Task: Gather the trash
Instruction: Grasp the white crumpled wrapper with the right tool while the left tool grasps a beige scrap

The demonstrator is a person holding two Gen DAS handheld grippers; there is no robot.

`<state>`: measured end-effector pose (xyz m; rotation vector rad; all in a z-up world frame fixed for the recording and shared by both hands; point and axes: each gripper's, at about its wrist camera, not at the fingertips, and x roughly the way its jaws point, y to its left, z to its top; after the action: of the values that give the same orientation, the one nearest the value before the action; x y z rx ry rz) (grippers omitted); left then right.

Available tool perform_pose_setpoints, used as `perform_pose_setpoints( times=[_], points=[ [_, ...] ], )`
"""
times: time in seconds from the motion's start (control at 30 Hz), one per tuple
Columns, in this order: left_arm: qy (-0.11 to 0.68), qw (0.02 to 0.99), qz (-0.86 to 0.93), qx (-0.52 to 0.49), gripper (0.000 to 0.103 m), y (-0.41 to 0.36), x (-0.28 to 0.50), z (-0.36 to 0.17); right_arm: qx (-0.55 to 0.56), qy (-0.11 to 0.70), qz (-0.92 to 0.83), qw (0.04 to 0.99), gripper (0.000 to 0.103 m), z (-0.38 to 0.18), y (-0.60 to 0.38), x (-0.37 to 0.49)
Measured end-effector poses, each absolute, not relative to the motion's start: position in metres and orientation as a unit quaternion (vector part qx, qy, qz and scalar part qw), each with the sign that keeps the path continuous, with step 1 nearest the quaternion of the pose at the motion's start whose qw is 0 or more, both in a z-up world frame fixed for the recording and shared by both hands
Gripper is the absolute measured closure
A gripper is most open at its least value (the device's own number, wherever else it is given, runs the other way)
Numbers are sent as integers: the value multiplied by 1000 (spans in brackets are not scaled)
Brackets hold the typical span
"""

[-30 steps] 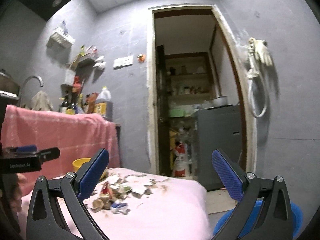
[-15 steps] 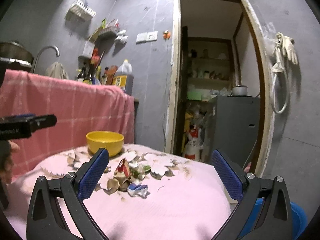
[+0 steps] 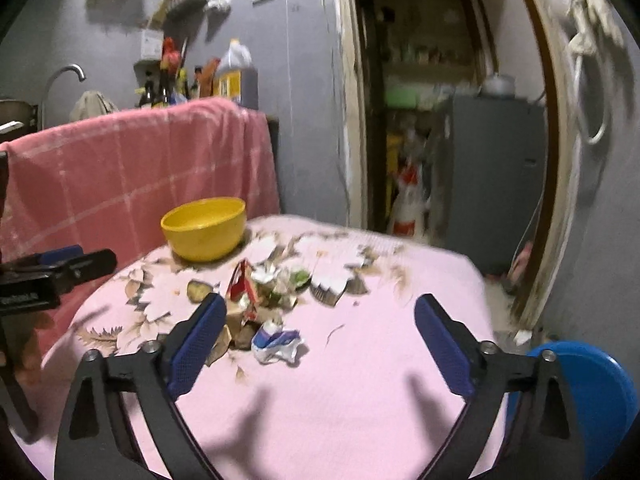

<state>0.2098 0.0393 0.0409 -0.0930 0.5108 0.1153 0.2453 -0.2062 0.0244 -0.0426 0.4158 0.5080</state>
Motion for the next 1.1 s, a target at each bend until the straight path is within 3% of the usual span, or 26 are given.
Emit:
perform_pose_setpoints(
  times=[0.1, 0.33, 0.43, 0.5, 0.7, 0.77, 1.0, 1.1],
  points=[
    [289, 955, 61, -36, 4, 42, 229, 32, -41, 234, 265, 934, 17, 22, -194, 257],
    [360, 932, 28, -23, 23, 47, 269, 14, -62, 303, 297, 903, 41, 2, -170, 278],
    [382, 924, 23, -10, 29, 46, 285, 6, -71, 321, 305, 894, 42, -2, -164, 281],
    [398, 917, 17, -8, 30, 47, 296, 2, -76, 335, 308, 887, 44, -6, -162, 284],
    [421, 907, 2, 5, 30, 43, 316, -6, -76, 372, 321, 867, 63, -14, -157, 292],
    [424, 906, 1, 15, 35, 40, 322, -9, -72, 378, 324, 864, 65, -16, -156, 294],
    [427, 904, -17, 24, 72, 34, 329, -15, -73, 380, 328, 862, 74, -17, -154, 292],
    [426, 904, -22, 26, 72, 30, 326, -15, -70, 377, 327, 864, 75, -17, -155, 292]
  ],
)
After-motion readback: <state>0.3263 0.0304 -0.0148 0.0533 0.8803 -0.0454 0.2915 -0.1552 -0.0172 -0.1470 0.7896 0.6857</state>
